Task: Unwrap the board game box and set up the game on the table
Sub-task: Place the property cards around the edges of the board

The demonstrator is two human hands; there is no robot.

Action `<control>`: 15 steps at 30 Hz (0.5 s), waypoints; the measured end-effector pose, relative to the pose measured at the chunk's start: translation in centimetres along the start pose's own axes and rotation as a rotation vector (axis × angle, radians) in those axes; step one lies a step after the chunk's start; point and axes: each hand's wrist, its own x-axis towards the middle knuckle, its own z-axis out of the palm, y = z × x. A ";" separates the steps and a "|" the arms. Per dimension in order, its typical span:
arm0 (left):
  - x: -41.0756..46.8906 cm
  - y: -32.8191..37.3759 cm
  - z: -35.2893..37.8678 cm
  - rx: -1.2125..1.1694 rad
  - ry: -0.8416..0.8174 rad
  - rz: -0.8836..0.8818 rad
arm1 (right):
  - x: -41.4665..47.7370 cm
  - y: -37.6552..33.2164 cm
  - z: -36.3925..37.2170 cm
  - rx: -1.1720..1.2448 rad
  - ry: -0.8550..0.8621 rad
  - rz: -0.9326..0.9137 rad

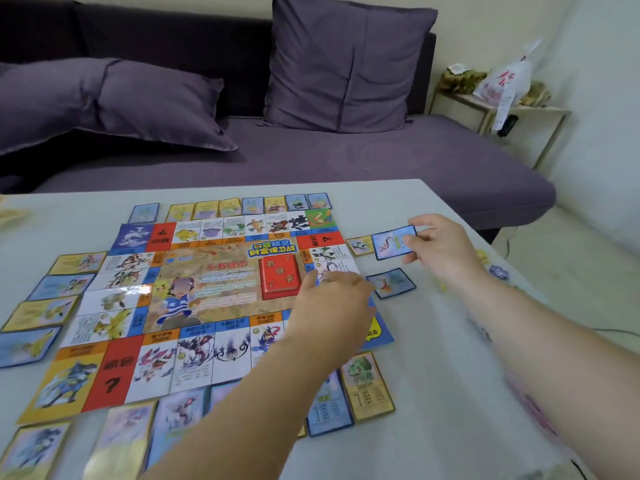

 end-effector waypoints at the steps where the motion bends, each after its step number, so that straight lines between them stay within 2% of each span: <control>1: 1.0 0.7 0.5 0.043 -0.060 0.055 | 0.6 0.1 0.0 -0.034 -0.027 -0.002; 5: 3.5 2.0 1.8 0.084 -0.186 0.130 | 2.6 0.6 0.3 -0.167 -0.114 -0.020; 10: 4.1 1.4 1.8 0.147 -0.188 0.182 | 3.9 1.8 0.9 -0.264 -0.210 -0.030; 15: 4.0 1.1 1.4 0.163 -0.204 0.205 | 4.4 2.8 1.6 -0.346 -0.234 -0.036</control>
